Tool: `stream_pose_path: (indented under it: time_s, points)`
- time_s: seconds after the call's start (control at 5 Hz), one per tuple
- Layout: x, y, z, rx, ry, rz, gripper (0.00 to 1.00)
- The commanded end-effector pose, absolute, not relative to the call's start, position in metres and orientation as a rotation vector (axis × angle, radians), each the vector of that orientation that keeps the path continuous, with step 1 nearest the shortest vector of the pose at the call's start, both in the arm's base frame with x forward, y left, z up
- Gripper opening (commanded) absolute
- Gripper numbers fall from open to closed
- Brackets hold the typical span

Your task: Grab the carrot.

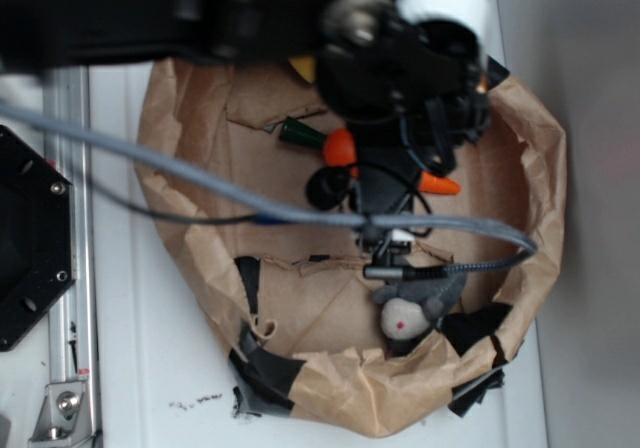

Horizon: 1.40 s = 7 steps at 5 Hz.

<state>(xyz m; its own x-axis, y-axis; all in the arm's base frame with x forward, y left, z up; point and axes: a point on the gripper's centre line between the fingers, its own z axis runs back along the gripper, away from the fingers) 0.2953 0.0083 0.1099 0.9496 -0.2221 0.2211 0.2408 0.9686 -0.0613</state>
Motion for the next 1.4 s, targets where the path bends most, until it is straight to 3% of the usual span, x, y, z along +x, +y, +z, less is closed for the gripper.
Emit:
stream_pose_path:
  time_s: [0.0,0.2,0.4,0.6,1.0,1.2]
  points:
    - [0.298,0.044,0.068,0.026,-0.171,-0.402,1.0]
    - [0.289,0.048,0.05,0.037,-0.1,-0.394,1.0]
    - [0.282,0.031,0.001,0.031,0.003,-0.418,1.0]
    - [0.286,0.019,0.002,-0.004,0.001,-0.393,0.0]
    - [0.304,0.001,0.095,-0.117,-0.192,-0.347,0.0]
    - [0.297,-0.002,0.146,-0.135,-0.255,-0.351,0.0]
